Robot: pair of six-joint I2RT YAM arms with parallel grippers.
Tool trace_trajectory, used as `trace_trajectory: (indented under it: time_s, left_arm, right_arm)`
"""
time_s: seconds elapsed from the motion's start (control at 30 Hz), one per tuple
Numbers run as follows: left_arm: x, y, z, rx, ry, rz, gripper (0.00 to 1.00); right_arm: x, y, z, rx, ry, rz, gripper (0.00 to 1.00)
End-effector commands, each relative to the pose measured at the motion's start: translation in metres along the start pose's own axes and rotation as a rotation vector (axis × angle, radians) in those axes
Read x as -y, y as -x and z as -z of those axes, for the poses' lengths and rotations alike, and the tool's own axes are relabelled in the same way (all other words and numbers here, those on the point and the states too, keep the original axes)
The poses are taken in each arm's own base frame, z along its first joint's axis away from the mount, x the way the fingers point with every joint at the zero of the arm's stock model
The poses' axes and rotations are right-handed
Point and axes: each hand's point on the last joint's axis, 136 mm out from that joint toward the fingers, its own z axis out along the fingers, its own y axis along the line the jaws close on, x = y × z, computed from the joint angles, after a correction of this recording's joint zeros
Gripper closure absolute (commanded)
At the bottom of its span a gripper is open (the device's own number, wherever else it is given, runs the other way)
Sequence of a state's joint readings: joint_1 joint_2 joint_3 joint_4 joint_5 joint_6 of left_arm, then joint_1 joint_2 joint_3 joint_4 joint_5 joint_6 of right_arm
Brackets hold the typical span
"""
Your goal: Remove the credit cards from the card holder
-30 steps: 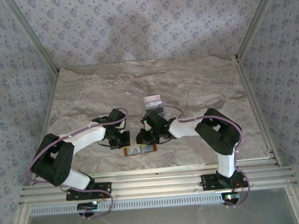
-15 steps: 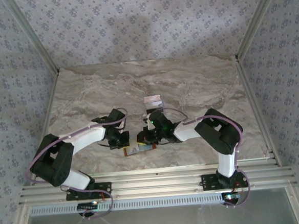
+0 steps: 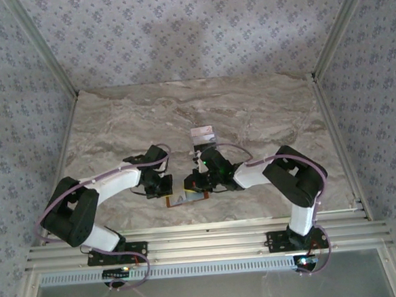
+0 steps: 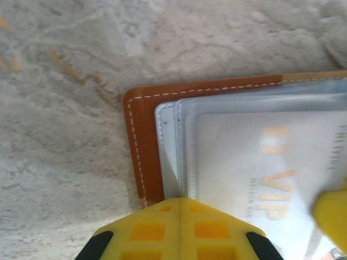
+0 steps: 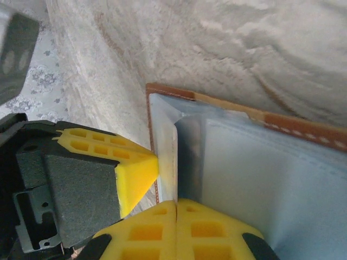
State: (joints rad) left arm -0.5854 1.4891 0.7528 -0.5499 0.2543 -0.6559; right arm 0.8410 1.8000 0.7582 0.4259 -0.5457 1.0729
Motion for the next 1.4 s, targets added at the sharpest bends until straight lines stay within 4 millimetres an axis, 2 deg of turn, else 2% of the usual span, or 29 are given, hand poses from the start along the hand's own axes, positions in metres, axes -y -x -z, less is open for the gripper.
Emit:
trace_trajectory:
  time_s: [0.0, 0.13, 0.43, 0.67, 0.8, 1.07, 1.37]
  left_arm:
    - [-0.024, -0.016, -0.009, -0.057, 0.096, 0.031, 0.95]
    - [-0.024, -0.017, -0.01, -0.062, 0.1, 0.033, 0.95]
    - [-0.02, -0.014, -0.006, -0.051, 0.09, 0.028, 0.95]
    - [0.017, 0.005, 0.019, 0.048, -0.056, 0.001, 0.94]
    - [0.028, 0.006, 0.022, 0.05, -0.084, -0.019, 0.93]
    - [0.022, -0.001, 0.009, 0.017, -0.06, -0.015, 0.93]
    - [0.004, -0.007, -0.008, -0.027, 0.024, -0.002, 0.96]
  right_arm:
    - [0.01, 0.006, 0.009, 0.034, -0.047, 0.0, 0.96]
    - [0.018, 0.005, 0.011, 0.035, -0.086, -0.006, 0.95]
    - [0.014, 0.005, 0.01, 0.028, -0.069, 0.003, 0.92]
    - [0.005, -0.001, -0.002, -0.018, -0.031, 0.021, 0.93]
    - [0.004, -0.005, -0.008, -0.046, -0.024, 0.025, 0.92]
    - [0.009, -0.007, -0.01, -0.056, -0.034, 0.013, 0.93]
    - [0.007, -0.007, -0.009, -0.057, -0.034, 0.015, 0.93]
